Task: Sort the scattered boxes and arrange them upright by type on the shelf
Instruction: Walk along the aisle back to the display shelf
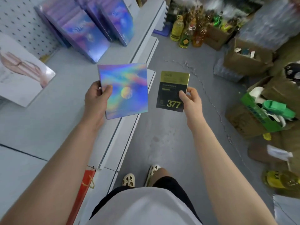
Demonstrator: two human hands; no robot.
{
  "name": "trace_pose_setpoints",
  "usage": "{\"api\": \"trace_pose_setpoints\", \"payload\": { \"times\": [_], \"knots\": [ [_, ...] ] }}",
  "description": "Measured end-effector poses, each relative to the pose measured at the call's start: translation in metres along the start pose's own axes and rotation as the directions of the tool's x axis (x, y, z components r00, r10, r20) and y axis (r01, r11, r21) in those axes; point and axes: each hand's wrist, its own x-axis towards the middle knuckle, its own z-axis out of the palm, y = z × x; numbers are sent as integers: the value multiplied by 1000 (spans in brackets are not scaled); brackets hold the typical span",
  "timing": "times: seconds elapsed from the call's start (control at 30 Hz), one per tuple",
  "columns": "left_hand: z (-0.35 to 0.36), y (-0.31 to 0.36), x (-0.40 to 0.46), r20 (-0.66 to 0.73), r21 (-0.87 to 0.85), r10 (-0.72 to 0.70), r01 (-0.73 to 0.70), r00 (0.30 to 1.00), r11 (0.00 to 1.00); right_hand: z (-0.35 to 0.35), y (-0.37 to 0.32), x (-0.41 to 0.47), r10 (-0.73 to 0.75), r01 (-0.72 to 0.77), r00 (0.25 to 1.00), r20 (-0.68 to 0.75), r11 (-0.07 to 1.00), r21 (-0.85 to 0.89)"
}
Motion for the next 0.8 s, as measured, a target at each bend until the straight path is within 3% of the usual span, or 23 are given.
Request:
{"api": "trace_pose_setpoints", "payload": {
  "times": [0.13, 0.43, 0.8],
  "knots": [
    [44, -1, 53, 7, 10, 1, -1, 1000, 1000, 3, -10, 72, -10, 10, 1000, 28, 1000, 11],
    [148, -2, 168, -167, -11, -25, 23, 986, 1000, -1, -62, 259, -31, 36, 983, 180, 999, -24],
    [238, 9, 317, -296, -15, 58, -65, 953, 998, 42, -123, 472, -92, 121, 946, 310, 990, -75]
  ]
}}
